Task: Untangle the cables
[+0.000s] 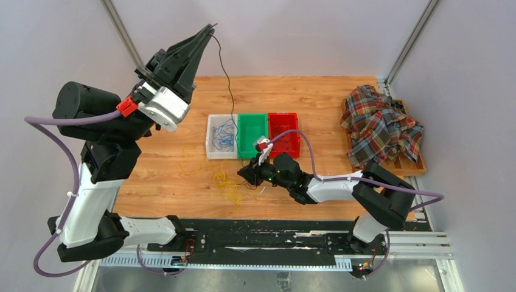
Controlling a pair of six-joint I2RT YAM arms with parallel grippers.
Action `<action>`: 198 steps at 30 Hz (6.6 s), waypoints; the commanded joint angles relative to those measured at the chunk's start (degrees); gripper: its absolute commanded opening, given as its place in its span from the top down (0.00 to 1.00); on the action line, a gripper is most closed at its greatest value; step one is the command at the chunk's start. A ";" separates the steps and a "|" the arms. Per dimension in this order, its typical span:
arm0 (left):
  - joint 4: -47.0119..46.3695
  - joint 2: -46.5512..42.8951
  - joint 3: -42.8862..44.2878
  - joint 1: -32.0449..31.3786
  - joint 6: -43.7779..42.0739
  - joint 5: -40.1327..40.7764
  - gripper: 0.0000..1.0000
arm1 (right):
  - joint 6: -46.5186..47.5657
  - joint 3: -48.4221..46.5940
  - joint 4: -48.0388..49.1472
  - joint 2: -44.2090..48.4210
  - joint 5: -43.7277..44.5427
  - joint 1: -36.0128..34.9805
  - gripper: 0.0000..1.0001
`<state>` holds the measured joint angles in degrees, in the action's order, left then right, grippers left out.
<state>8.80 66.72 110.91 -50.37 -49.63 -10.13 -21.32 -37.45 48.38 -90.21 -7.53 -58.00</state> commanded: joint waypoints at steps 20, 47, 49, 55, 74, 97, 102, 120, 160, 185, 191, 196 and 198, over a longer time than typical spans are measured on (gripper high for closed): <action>-12.33 0.74 3.93 0.18 -6.87 -1.35 1.00 | 1.92 2.04 -3.99 8.54 11.67 -1.29 0.50; -11.48 2.02 -25.63 0.18 -3.95 1.11 1.00 | -6.18 -2.89 -40.04 25.96 26.36 17.64 0.45; -11.87 3.49 -26.14 0.18 -4.84 2.65 1.00 | -5.83 -1.25 -39.90 27.11 26.26 19.90 0.45; -15.70 8.13 -29.84 0.35 -9.49 6.76 0.99 | -4.47 -2.63 -46.21 28.51 28.93 27.23 0.45; -18.90 25.99 -20.84 3.76 -11.89 10.16 0.99 | -7.61 2.57 -46.22 35.28 25.48 33.21 0.47; -17.06 29.11 -31.78 4.52 -11.63 4.37 0.99 | -7.87 4.49 -47.98 38.53 26.28 33.59 0.48; -3.79 31.06 -27.71 4.23 -0.31 1.76 1.00 | -7.91 4.23 -48.44 38.55 26.32 33.96 0.48; 5.58 43.37 -27.50 3.78 -5.79 11.84 0.99 | -8.39 5.03 -49.09 38.91 23.40 37.72 0.48; 46.19 20.26 -31.47 8.47 -2.51 -15.30 0.16 | -4.02 0.74 -51.85 35.78 14.98 29.08 0.48; 22.50 6.40 -70.34 8.99 -6.75 -2.25 0.31 | -12.91 -2.31 -47.94 3.91 -2.40 5.26 0.53; 19.83 7.08 -73.90 9.13 -13.55 1.10 0.55 | -13.01 -3.15 -48.68 4.29 1.96 5.24 0.84; 18.72 6.94 -77.45 11.47 -19.16 4.37 0.81 | -9.87 -3.83 -54.29 10.59 7.59 5.53 0.99; 19.53 7.35 -77.73 12.86 -20.32 5.04 0.93 | -8.70 -3.68 -56.10 13.62 9.02 6.25 0.99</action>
<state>29.08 73.49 33.98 -39.77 -64.88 -7.88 -32.77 -39.70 -2.98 -82.35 -4.10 -52.12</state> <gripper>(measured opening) 0.149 0.007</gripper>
